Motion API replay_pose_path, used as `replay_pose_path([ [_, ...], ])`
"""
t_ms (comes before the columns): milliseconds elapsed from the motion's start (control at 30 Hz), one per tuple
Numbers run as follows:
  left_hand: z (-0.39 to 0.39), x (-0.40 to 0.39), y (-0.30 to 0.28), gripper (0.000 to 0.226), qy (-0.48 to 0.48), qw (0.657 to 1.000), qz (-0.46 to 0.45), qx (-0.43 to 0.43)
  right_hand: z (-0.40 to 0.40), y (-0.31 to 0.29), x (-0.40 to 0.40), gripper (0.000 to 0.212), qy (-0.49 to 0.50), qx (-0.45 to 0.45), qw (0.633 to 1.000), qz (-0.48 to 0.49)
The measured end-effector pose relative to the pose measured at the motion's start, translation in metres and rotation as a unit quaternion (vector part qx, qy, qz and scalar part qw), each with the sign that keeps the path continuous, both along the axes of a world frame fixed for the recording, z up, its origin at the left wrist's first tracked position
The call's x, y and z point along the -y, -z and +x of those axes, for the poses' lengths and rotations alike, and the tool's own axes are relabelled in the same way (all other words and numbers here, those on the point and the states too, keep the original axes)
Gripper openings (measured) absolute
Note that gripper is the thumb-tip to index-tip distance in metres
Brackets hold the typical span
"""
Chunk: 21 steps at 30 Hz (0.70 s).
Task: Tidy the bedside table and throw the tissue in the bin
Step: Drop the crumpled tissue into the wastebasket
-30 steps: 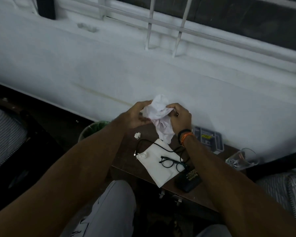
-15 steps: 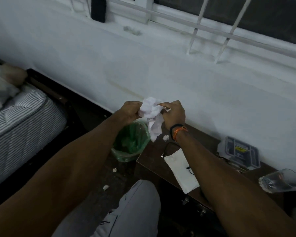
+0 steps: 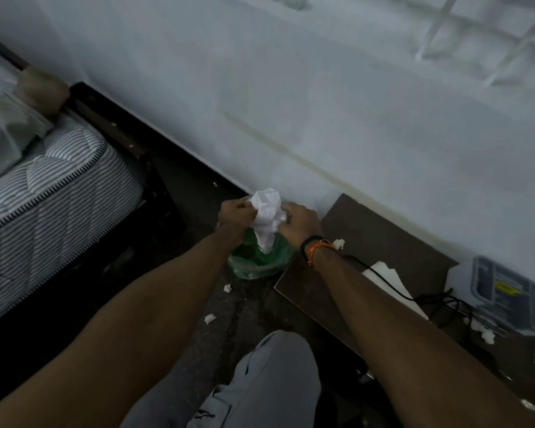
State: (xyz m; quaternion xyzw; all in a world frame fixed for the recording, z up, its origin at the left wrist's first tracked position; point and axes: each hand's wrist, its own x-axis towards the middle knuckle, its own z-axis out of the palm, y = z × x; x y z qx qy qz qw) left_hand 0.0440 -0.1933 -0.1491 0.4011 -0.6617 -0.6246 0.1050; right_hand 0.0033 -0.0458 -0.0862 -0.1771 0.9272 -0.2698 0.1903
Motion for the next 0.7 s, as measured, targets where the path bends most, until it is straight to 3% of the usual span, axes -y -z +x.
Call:
replay_pose_path([
  [67, -0.001, -0.002, 0.015, 0.004, 0.002, 1.0, 0.023, -0.007, -0.004, 0.015, 0.004, 0.039, 0.003, 0.014, 1.0, 0.02],
  [200, -0.01, 0.005, 0.024, 0.022, -0.008, 0.997, 0.071, -0.017, -0.009, 0.022, 0.013, 0.02, -0.026, 0.015, 0.999, 0.039],
  [333, -0.012, 0.013, 0.034, 0.035, 0.01, 0.998, 0.062, 0.024, -0.019, 0.03, 0.012, 0.041, -0.019, 0.035, 0.998, 0.054],
  [433, -0.011, 0.012, 0.036, 0.017, 0.029, 0.998, 0.03, 0.054, -0.02, 0.023, 0.003, 0.04, -0.007, 0.022, 0.998, 0.053],
  [533, -0.01, 0.001, 0.014, 0.022, 0.072, 0.995, -0.013, 0.068, -0.019, 0.013, -0.009, 0.032, 0.0, -0.005, 1.0, 0.029],
  [700, -0.011, -0.021, -0.009, 0.004, 0.17, 0.978, -0.096, 0.076, -0.017, -0.007, -0.035, 0.028, 0.033, -0.053, 0.998, -0.015],
])
